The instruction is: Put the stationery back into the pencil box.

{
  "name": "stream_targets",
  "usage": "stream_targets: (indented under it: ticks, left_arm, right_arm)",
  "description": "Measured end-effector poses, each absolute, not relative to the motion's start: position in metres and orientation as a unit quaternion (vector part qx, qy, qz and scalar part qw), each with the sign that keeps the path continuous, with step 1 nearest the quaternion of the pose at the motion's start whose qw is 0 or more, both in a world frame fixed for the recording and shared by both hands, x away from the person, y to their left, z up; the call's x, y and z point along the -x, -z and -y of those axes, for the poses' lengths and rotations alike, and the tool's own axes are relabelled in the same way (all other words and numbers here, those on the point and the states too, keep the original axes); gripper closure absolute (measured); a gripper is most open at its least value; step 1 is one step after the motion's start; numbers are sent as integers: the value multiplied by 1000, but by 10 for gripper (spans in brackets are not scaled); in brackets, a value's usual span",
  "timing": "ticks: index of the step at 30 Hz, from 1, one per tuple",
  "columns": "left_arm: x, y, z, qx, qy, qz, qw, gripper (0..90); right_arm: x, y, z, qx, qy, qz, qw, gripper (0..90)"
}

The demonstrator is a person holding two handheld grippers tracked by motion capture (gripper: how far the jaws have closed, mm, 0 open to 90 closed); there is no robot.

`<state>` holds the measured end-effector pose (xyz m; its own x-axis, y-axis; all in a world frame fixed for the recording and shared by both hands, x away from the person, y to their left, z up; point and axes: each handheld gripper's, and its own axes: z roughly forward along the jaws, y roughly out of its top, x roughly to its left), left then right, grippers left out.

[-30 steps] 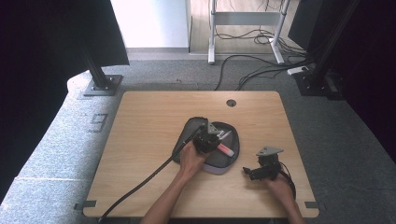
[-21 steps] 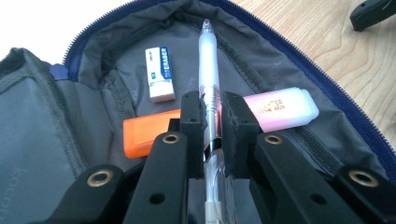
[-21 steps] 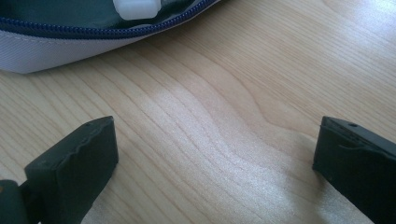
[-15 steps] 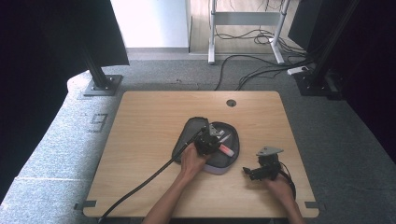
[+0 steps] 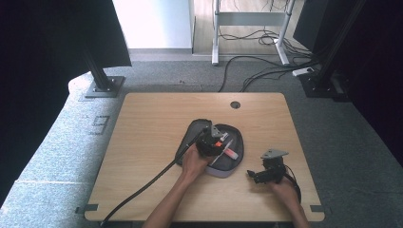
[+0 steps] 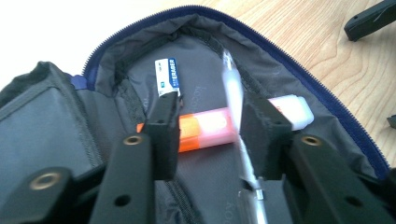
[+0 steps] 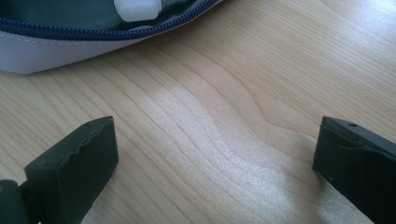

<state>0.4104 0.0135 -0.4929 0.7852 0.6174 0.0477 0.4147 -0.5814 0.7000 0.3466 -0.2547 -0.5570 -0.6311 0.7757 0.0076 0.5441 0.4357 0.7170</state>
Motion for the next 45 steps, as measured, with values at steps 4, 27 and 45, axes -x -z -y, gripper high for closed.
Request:
stream_targets:
  ticks: [4, 27, 45]
  left_arm:
    - [-409, 488, -17, -878, -144, -293, 351, 462]
    - [-391, 466, -35, -875, -97, -269, 390, 139]
    - [-375, 460, -61, -883, -125, -256, 373, 8]
  right_arm:
    - [-347, 557, 255, -397, -353, -831, 164, 0]
    - [-347, 557, 255, -398, -353, -831, 164, 0]
    - [-347, 557, 254, -398, -353, -831, 163, 0]
